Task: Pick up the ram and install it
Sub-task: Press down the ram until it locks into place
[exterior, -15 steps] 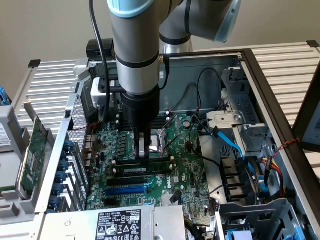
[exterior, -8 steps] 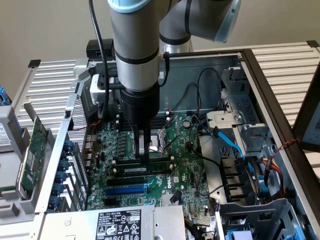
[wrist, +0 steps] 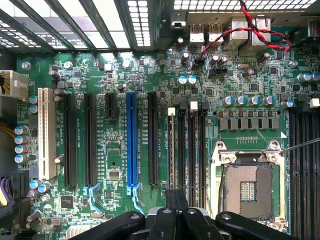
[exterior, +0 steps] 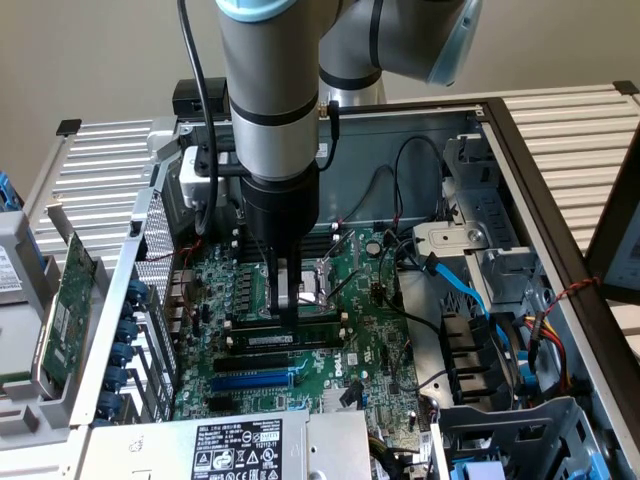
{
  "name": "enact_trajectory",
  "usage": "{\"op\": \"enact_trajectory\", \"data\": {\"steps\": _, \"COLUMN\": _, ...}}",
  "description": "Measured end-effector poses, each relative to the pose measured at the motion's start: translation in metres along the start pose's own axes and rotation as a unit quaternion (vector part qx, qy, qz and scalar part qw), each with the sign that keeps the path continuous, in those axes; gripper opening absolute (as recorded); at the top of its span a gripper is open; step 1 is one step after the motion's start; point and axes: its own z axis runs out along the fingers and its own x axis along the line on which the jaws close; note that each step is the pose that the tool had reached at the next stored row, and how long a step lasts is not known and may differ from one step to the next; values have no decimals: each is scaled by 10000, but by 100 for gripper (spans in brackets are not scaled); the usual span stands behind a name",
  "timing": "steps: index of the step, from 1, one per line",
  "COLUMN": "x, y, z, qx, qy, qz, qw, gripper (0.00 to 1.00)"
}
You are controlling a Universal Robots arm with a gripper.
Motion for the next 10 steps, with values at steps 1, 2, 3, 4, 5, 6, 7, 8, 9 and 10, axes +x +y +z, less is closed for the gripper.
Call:
{"op": "enact_trajectory", "data": {"steps": 1, "x": 0, "y": 0, "z": 0, "qx": 0, "qy": 0, "qz": 0, "qw": 10000, "gripper": 11}}
{"op": "enact_trajectory", "data": {"steps": 2, "x": 0, "y": 0, "z": 0, "qx": 0, "qy": 0, "qz": 0, "qw": 10000, "gripper": 11}}
{"op": "enact_trajectory", "data": {"steps": 3, "x": 0, "y": 0, "z": 0, "qx": 0, "qy": 0, "qz": 0, "qw": 10000, "gripper": 11}}
{"op": "enact_trajectory", "data": {"steps": 4, "x": 0, "y": 0, "z": 0, "qx": 0, "qy": 0, "qz": 0, "qw": 10000, "gripper": 11}}
{"op": "enact_trajectory", "data": {"steps": 5, "x": 0, "y": 0, "z": 0, "qx": 0, "qy": 0, "qz": 0, "qw": 10000, "gripper": 11}}
{"op": "enact_trajectory", "data": {"steps": 6, "x": 0, "y": 0, "z": 0, "qx": 0, "qy": 0, "qz": 1, "qw": 10000, "gripper": 11}}
{"op": "enact_trajectory", "data": {"steps": 7, "x": 0, "y": 0, "z": 0, "qx": 0, "qy": 0, "qz": 13, "qw": 10000, "gripper": 11}}
{"op": "enact_trajectory", "data": {"steps": 8, "x": 0, "y": 0, "z": 0, "qx": 1, "qy": 0, "qz": 70, "qw": 10000, "gripper": 11}}
{"op": "enact_trajectory", "data": {"steps": 9, "x": 0, "y": -1, "z": 1, "qx": 3, "qy": -1, "qz": 145, "qw": 9999, "gripper": 11}}
{"op": "enact_trajectory", "data": {"steps": 10, "x": 0, "y": -1, "z": 2, "qx": 5, "qy": -1, "qz": 230, "qw": 9997, "gripper": 11}}
